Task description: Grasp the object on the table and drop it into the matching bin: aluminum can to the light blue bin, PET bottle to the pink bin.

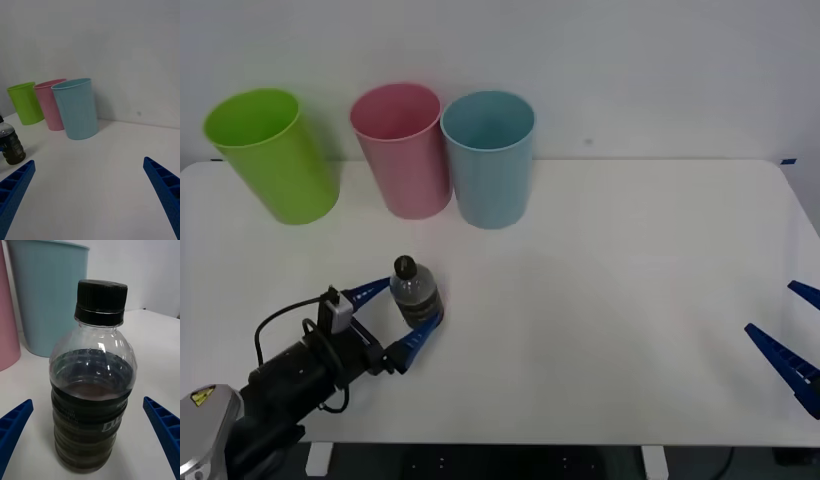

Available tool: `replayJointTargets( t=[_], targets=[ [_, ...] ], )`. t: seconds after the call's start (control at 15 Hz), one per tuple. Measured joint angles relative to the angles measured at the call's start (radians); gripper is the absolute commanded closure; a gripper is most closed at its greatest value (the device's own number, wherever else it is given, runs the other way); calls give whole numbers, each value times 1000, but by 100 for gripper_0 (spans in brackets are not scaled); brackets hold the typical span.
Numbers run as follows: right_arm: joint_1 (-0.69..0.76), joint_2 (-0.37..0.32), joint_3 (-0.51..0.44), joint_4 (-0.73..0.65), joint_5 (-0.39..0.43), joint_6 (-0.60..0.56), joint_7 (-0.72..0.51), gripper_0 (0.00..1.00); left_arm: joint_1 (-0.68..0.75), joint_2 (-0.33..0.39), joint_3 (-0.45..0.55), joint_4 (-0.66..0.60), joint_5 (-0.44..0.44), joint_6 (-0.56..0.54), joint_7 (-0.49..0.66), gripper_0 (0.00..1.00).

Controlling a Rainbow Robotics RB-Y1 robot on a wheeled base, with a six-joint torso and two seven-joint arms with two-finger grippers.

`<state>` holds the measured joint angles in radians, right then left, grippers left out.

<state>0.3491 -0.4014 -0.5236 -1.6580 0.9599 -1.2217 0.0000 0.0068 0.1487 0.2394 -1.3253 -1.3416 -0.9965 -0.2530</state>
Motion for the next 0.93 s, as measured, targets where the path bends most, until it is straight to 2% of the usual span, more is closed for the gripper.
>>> replayJointTargets(
  t=[0.27, 0.53, 0.6, 0.67, 0.8, 0.87, 0.93],
  targets=[
    [0, 0, 0, 0, 0, 0, 0, 0, -70, 0, -7, 82, -2, 0, -14, 0],
    [0, 0, 0, 0, 0, 0, 0, 0, -82, 0, -17, 92, -4, 6, -17, 0],
    [0, 0, 0, 0, 0, 0, 0, 0, -82, 0, -19, 92, -5, 7, -17, 6],
    [0, 0, 0, 0, 0, 0, 0, 0, -82, 0, -20, 92, -5, 8, -18, 47],
    [0, 0, 0, 0, 0, 0, 0, 0, -83, 0, -20, 92, -5, 9, -22, 89],
    [0, 0, 0, 0, 0, 0, 0, 0, -83, -1, -20, 92, -5, 10, -24, 99],
    [0, 0, 0, 0, 0, 0, 0, 0, -85, -1, -20, 92, -5, 12, -25, 100]
  ],
)
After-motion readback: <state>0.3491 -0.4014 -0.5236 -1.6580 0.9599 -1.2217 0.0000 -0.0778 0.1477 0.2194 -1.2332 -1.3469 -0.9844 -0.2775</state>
